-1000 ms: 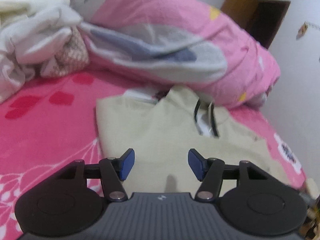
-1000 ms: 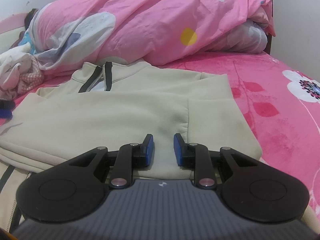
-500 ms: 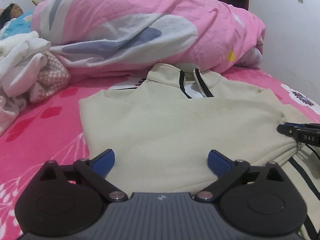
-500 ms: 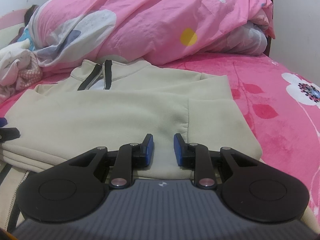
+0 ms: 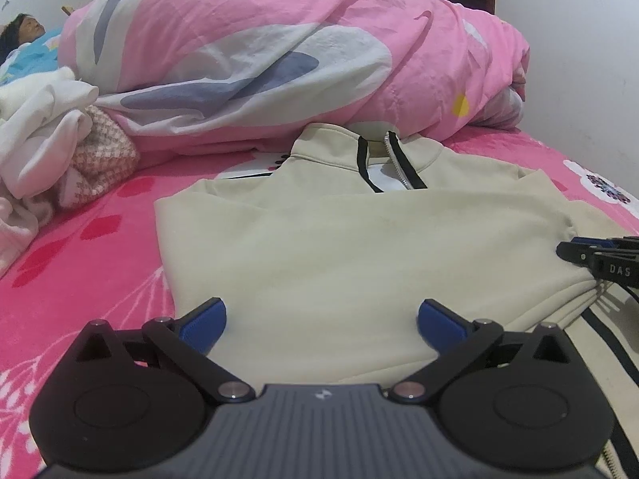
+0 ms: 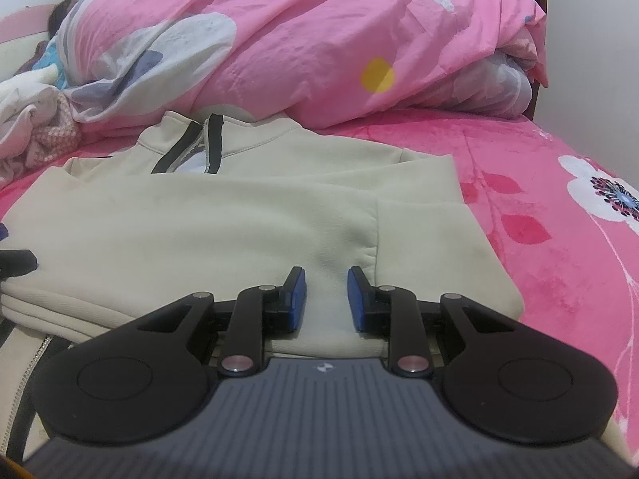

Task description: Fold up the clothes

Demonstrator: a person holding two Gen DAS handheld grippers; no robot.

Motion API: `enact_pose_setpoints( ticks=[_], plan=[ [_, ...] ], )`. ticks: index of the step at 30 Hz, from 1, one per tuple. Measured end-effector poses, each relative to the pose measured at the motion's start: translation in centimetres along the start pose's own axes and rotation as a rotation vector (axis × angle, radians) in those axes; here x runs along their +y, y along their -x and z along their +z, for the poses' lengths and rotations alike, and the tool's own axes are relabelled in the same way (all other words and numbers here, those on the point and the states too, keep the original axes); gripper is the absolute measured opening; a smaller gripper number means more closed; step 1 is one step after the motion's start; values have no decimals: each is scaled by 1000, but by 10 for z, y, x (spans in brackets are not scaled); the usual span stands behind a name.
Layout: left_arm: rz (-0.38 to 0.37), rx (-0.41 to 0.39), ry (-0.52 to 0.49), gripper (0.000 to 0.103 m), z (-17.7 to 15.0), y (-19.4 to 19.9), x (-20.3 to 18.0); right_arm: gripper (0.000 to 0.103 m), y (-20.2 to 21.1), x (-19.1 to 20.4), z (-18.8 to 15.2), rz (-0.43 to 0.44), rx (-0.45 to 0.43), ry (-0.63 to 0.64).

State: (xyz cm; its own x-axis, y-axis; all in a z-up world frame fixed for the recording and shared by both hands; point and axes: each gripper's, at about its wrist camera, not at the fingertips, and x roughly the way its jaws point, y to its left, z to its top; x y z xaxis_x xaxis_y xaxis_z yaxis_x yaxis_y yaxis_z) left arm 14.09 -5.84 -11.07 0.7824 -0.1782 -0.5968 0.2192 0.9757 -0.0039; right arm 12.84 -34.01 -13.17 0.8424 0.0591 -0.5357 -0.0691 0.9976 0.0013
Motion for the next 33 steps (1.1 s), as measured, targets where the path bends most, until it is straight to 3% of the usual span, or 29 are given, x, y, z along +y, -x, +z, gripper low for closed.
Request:
enact_pose_setpoints(
  ticks=[8, 12, 15, 17, 18, 20, 21, 33],
  plan=[
    [-2, 0, 3, 103, 0, 0, 1, 26, 1, 3, 6, -4, 14, 19],
    [-3, 1, 3, 103, 1, -1, 2, 43, 4, 3, 5, 33, 8, 18],
    [-3, 2, 3, 103, 1, -1, 2, 46, 2, 0, 6, 71, 12, 0],
    [-3, 2, 5, 103, 2, -1, 2, 54, 0, -1, 6, 136, 20, -6],
    [-4, 2, 5, 103, 2, -1, 2, 64, -1, -2, 7, 169, 24, -9],
    [-4, 2, 5, 103, 2, -1, 2, 95, -2, -3, 7, 234, 32, -14],
    [-4, 2, 4, 103, 2, -1, 2, 102, -4, -2, 8, 268, 43, -8],
    [-3, 3, 1, 103, 2, -1, 3, 102, -6, 11, 11, 266, 56, 33]
  ],
)
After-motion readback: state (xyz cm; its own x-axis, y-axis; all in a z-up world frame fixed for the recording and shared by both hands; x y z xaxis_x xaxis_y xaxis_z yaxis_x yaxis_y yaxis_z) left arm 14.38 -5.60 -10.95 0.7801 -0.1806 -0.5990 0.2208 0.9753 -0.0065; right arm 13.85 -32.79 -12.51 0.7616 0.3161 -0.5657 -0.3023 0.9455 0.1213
